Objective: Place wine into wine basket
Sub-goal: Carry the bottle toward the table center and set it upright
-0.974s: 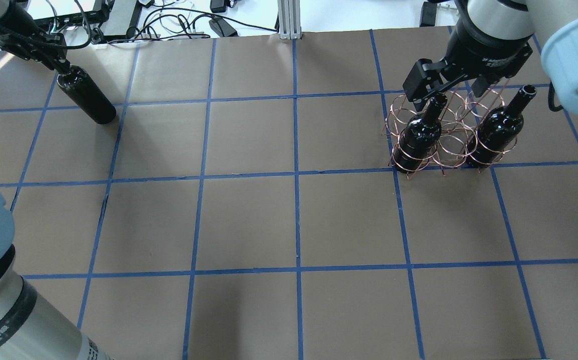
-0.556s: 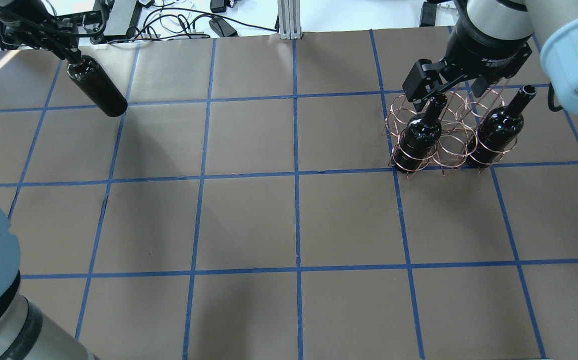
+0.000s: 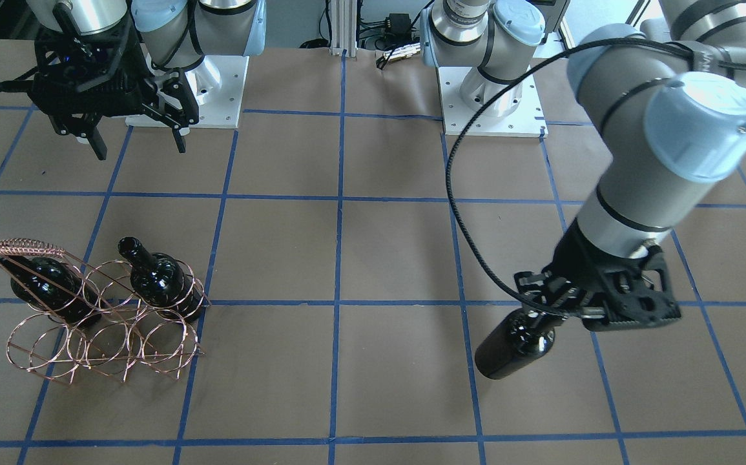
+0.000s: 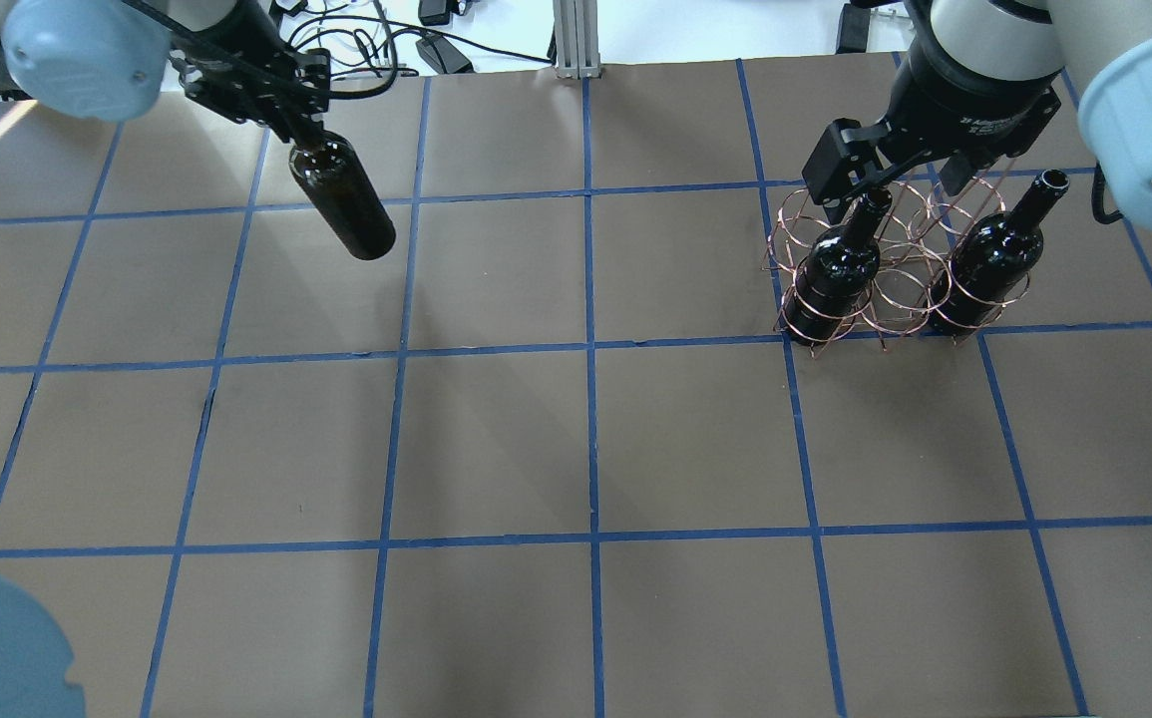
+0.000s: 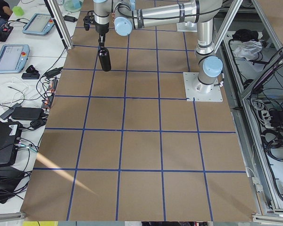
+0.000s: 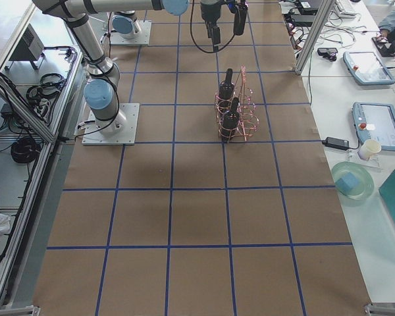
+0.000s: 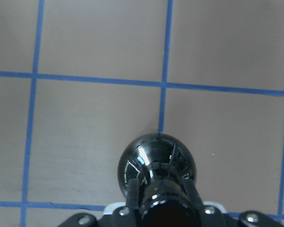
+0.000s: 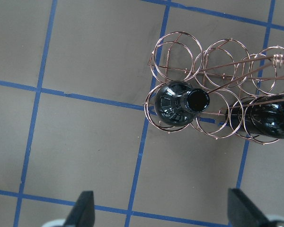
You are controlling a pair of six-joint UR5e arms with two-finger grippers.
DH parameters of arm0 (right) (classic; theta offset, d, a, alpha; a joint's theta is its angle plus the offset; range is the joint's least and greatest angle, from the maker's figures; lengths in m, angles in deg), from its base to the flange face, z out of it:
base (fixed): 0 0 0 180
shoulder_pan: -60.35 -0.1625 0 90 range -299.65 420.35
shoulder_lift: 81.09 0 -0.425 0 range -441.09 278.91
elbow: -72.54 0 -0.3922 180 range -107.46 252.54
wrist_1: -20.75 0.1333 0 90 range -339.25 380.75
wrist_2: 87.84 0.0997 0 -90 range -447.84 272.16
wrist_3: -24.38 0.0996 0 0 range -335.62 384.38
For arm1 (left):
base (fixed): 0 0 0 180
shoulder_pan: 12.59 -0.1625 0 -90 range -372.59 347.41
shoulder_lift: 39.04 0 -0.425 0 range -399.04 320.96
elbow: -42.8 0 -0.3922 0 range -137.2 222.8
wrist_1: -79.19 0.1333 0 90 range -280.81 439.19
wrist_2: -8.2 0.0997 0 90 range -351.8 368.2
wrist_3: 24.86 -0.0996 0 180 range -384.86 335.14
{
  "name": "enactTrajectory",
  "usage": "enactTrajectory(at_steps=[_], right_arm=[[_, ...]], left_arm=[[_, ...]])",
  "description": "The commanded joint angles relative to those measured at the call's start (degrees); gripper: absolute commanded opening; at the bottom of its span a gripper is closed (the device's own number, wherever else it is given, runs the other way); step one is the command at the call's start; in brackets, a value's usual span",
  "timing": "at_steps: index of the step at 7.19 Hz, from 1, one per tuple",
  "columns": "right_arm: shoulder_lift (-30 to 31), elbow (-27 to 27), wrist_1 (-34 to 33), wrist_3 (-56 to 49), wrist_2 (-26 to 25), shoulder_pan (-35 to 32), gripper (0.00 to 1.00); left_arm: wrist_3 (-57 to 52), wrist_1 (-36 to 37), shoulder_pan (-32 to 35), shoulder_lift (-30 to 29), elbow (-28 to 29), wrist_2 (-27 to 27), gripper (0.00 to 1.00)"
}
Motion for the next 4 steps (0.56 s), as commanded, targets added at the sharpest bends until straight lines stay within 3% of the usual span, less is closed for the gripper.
enactTrajectory(at_steps=[1,4], right_arm=[[0.26,0.0,0.03,0.01,-0.11,0.0,1.0],[-0.27,-0.17,-0.41,0.18,-0.02,-0.09,1.0]], left_arm=[[10.09,3.29,7.98,2.35,-5.48,1.09,0.0],[19.85,3.83,18.36,2.88,-9.27,1.0,0.0]])
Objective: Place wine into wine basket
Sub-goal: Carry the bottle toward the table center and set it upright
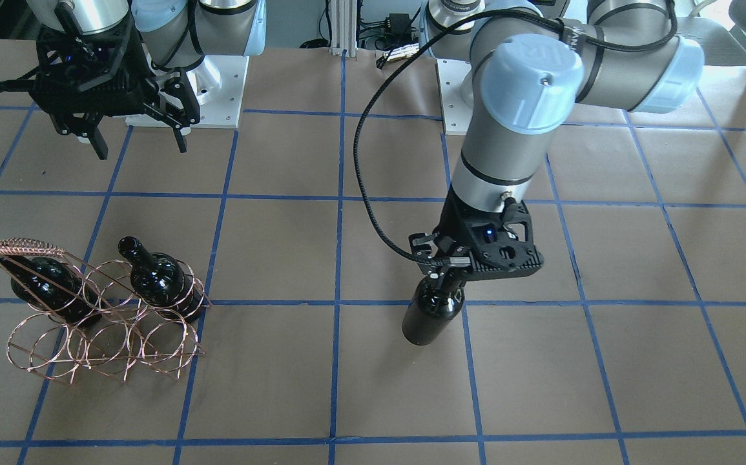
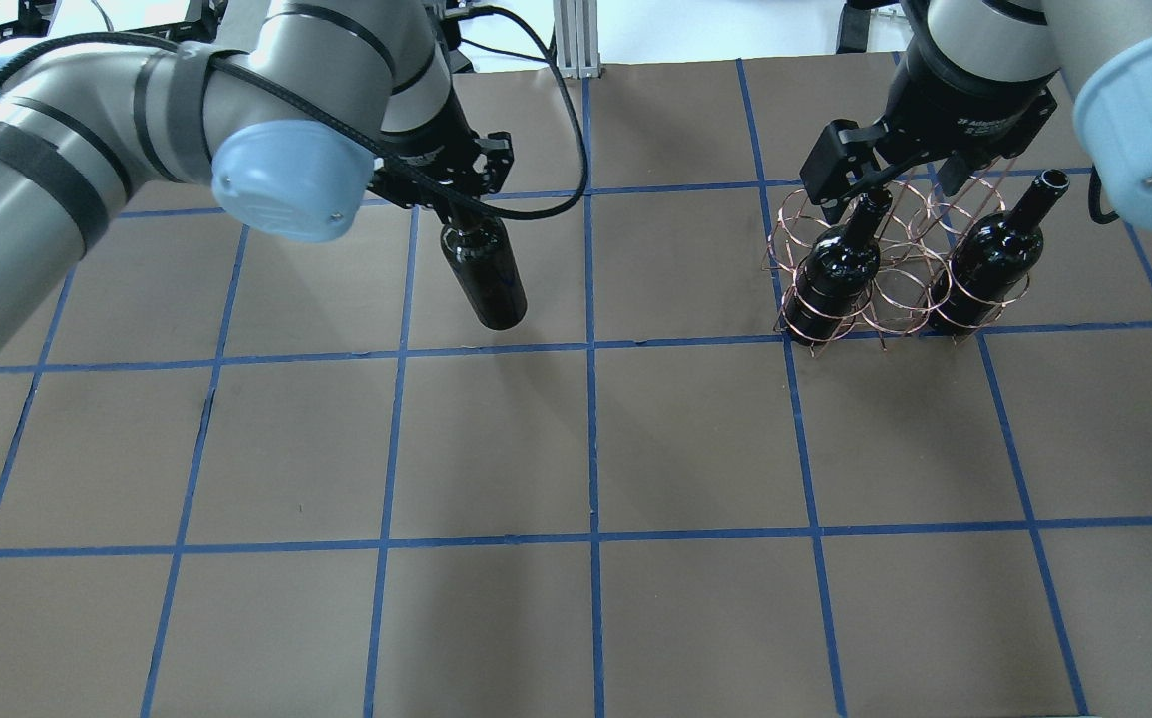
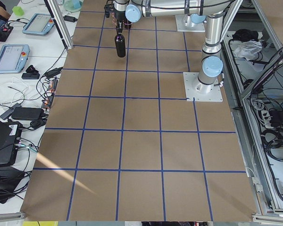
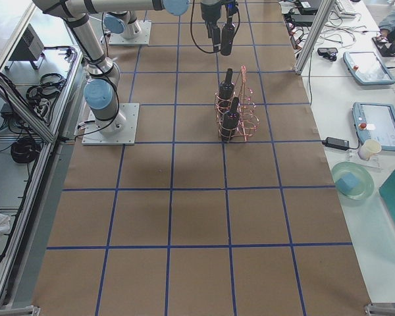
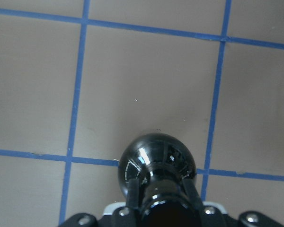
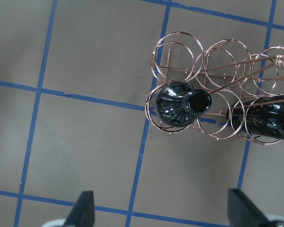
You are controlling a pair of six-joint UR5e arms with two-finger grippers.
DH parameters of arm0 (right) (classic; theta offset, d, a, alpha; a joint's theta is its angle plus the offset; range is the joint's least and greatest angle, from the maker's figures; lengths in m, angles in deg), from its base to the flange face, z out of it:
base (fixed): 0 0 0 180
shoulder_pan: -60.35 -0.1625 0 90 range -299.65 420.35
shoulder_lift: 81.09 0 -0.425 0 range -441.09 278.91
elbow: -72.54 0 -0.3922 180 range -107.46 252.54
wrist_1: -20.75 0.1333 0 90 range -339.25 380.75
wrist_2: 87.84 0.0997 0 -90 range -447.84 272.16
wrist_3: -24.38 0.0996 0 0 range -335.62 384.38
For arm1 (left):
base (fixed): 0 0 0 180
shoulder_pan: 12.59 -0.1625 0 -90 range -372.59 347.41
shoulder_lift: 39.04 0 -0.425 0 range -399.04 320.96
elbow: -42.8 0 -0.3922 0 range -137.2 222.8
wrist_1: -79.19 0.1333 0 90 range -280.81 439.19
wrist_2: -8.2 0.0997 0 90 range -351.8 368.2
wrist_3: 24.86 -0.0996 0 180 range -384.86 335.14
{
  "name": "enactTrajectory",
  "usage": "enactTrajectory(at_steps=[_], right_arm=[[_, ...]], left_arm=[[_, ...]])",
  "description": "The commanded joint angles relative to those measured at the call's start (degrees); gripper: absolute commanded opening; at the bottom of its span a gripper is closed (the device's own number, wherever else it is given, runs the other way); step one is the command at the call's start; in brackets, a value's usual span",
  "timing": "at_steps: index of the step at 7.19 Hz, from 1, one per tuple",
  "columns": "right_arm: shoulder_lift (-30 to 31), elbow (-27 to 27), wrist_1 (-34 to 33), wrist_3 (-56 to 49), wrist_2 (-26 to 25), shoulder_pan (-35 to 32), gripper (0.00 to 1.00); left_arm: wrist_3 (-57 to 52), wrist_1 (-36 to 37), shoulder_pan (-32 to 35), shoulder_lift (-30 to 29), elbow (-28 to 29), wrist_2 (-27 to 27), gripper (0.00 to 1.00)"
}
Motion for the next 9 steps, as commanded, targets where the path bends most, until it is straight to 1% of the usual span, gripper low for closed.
enactTrajectory(at_steps=[1,2,4,5,6,8,9], right_arm=[[-0.07,-0.04,-0.04,0.41,0.03,0.01,1.0],[0.02,-0.04,-0.04,0.32,-0.06,-0.17,1.0],[0.11,-0.04,-0.04,-0.03,-0.06,-0.17,1.0],[0.11,-0.04,0.05,-0.03,-0.14,-0.17,1.0],[0.02,-0.04,-0.04,0.06,-0.06,-0.17,1.0],[0.02,-0.13,-0.04,-0.03,-0.06,-0.17,1.0],[-0.07,-0.04,-0.04,0.06,0.03,-0.17,1.0]], left_arm=[[3.99,0.12,4.54,0.01,-1.72,-0.04,0.0],[4.43,0.2,4.89,0.01,-3.21,-0.12,0.0],[4.43,0.21,4.98,0.1,-3.92,-0.21,0.0],[3.82,0.29,4.9,0.19,-3.92,-0.3,0.28],[3.64,0.38,4.81,0.1,-3.84,-0.56,0.99],[3.55,-0.58,4.28,1.32,-1.21,-0.04,1.0],[3.55,-3.2,3.67,1.77,1.5,-0.04,1.0]])
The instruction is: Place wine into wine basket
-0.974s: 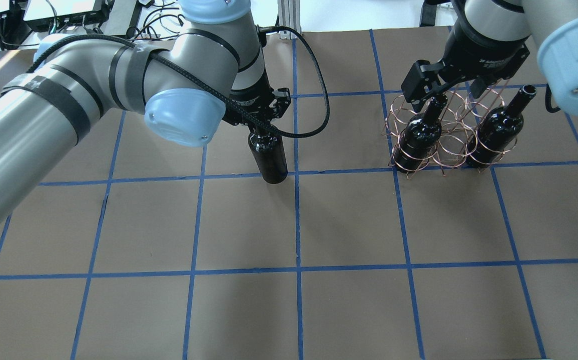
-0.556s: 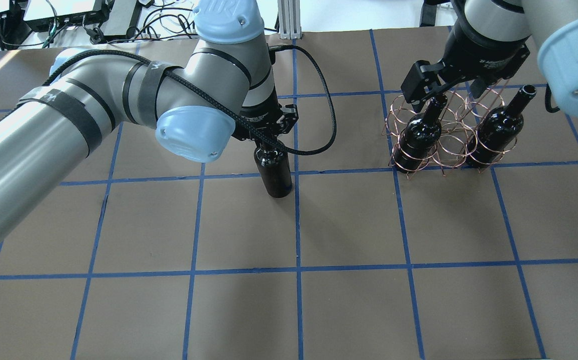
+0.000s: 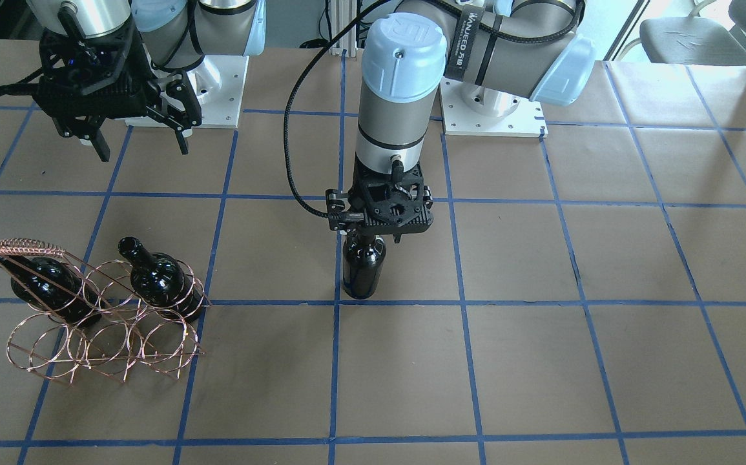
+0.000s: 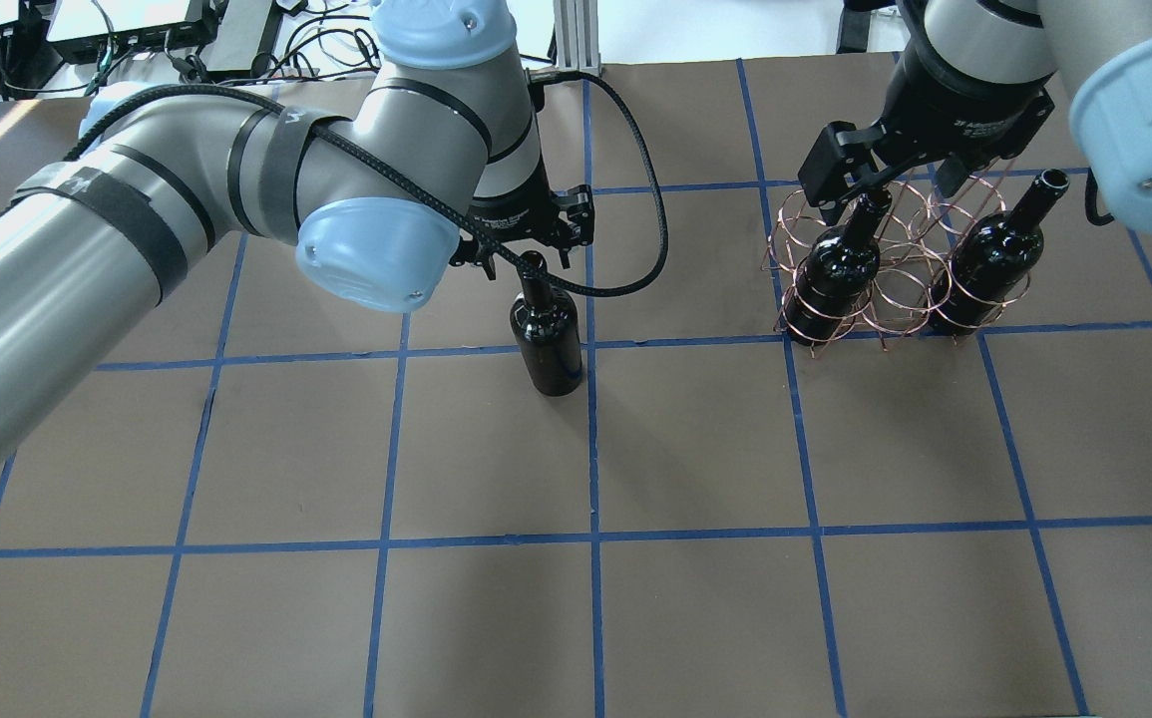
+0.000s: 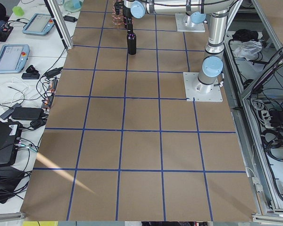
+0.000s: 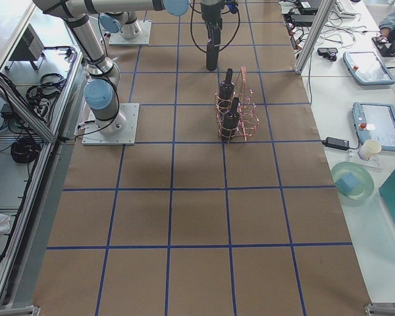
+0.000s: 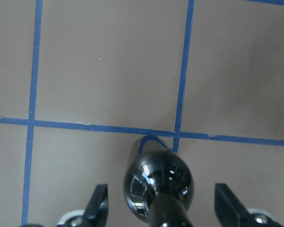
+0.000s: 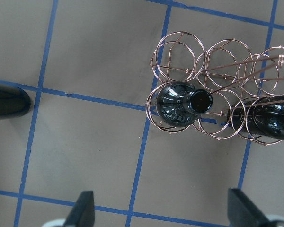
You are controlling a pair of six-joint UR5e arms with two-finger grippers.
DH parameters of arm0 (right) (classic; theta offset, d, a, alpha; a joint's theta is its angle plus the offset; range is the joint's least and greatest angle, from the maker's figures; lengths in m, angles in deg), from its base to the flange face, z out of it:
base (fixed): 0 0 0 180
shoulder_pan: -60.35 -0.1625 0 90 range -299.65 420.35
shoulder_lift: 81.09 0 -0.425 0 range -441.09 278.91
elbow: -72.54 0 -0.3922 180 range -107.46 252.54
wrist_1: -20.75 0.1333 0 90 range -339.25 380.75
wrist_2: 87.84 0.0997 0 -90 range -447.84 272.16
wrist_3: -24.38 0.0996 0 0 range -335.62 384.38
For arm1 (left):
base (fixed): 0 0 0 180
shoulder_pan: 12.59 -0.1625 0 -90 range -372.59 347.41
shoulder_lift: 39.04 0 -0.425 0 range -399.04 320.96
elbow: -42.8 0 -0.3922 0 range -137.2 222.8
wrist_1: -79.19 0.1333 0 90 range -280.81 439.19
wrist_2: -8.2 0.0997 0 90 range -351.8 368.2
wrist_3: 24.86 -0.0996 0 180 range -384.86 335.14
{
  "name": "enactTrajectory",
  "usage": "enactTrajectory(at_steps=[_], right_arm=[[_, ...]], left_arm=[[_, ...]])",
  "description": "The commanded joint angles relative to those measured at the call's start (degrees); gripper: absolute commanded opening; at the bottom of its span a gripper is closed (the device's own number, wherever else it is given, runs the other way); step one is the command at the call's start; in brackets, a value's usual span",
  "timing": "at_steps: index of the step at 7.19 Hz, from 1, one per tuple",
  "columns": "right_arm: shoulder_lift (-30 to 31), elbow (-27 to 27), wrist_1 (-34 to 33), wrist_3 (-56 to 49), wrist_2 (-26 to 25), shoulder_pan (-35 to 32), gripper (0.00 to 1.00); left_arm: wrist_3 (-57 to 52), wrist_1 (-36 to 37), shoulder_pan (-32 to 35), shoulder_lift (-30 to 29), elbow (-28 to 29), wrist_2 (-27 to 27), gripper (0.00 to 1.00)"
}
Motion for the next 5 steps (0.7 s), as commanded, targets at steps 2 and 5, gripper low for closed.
enactTrajectory(at_steps=[2,5], right_arm=[[0.11,0.04,0.0,0.15,-0.02,0.0,1.0],[0.65,0.48,-1.05,8.7,3.49,-6.99,1.0]], left_arm=[[-4.22,-4.84,-7.03,1.13,7.94,1.26,1.0],[-13.36,-4.57,-21.01,2.54,8.31,0.57,1.0]])
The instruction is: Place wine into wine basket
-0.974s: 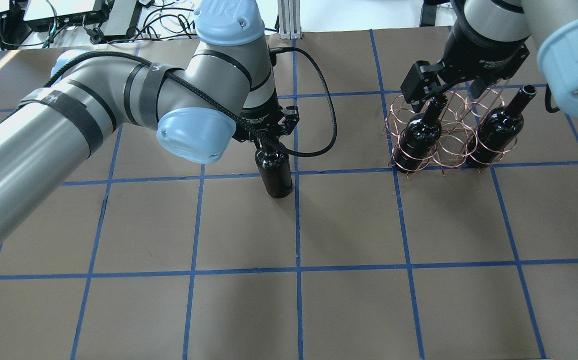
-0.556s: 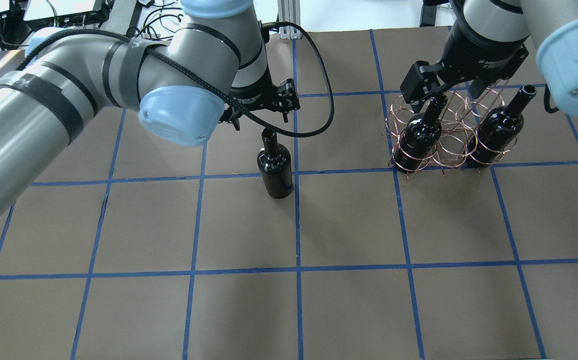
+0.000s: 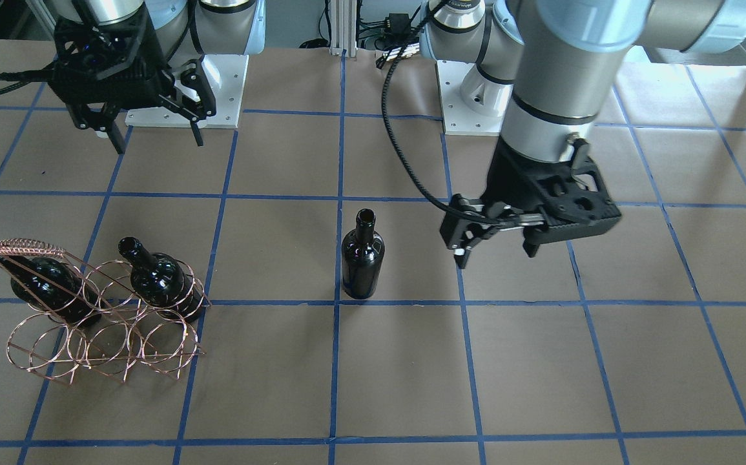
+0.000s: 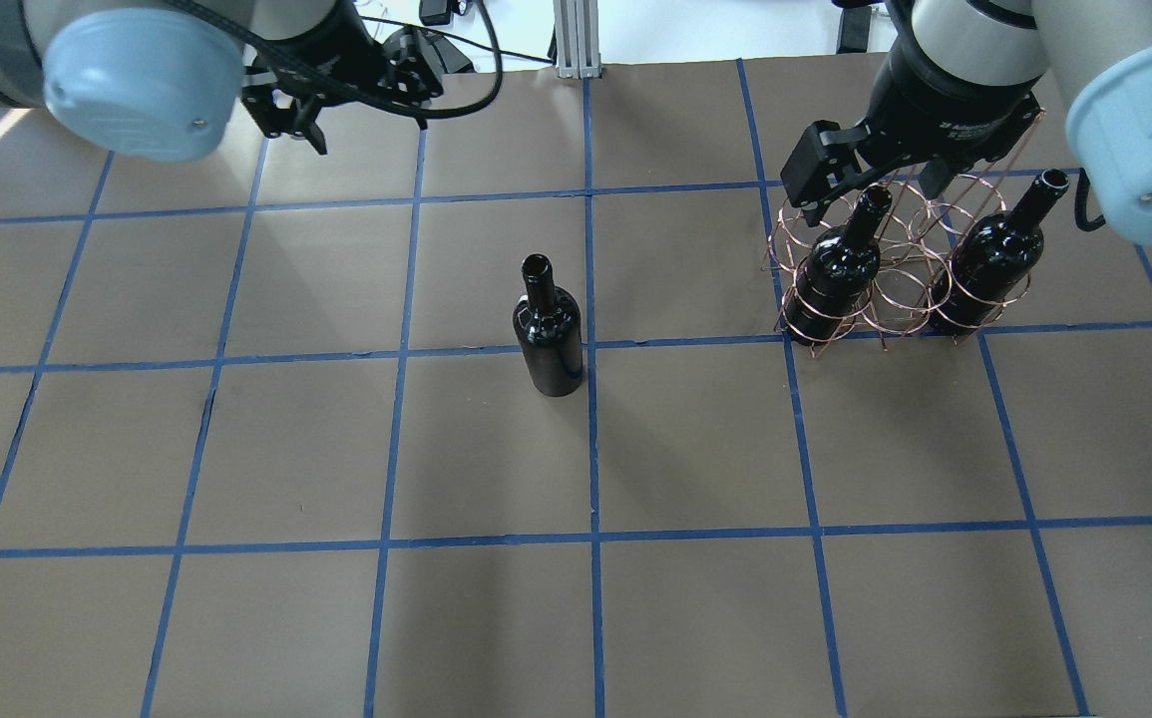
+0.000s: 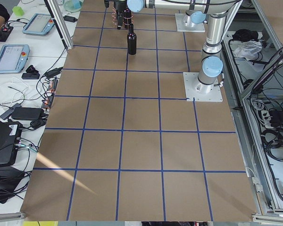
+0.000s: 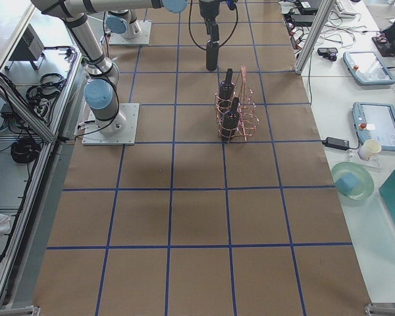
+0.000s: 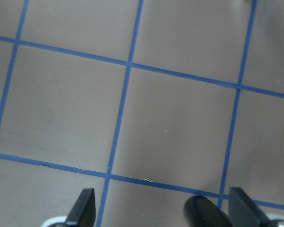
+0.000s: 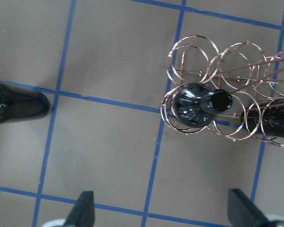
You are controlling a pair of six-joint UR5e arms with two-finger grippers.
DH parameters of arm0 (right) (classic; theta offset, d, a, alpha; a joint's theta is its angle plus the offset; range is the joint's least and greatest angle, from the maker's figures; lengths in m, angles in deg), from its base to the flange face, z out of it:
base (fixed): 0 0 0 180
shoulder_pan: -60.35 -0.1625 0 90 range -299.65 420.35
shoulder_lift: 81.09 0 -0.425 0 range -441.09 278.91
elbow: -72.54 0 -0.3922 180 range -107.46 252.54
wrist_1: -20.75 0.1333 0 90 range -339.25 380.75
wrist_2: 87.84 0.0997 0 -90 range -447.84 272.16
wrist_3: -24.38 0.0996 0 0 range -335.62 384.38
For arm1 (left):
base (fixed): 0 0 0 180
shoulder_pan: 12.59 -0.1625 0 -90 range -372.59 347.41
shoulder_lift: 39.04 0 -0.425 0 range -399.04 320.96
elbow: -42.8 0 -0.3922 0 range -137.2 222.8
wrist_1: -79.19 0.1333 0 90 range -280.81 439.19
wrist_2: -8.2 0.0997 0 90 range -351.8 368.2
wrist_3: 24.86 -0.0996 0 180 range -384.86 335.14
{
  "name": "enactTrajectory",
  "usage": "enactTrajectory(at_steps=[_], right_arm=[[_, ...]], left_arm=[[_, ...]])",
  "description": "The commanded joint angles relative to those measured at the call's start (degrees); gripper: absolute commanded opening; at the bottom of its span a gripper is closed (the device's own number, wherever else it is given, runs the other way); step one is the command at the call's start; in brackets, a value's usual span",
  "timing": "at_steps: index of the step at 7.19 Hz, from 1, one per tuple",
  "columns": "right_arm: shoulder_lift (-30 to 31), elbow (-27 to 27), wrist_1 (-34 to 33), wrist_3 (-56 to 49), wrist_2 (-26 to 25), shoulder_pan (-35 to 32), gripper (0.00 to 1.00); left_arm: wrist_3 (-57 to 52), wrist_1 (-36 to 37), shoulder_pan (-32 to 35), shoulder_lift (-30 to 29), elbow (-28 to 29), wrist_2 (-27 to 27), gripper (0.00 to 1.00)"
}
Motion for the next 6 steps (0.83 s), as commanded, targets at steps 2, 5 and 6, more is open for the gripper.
enactTrajectory(at_steps=[2,5,6], right_arm=[[-5.73,2.01,-4.01,18.35,0.49,-14.0,1.0],[-16.7,10.78,-4.21,39.27,-1.62,-24.05,1.0],[-18.83,11.33,-5.69,40.02,-2.67,-24.25,1.0]], left_arm=[[-6.0,0.06,-7.76,0.28,-0.08,-0.16,1.0],[-6.0,0.23,-7.94,0.19,-0.61,0.1,1.0],[-6.0,0.23,-8.46,0.1,-0.69,-0.16,1.0]])
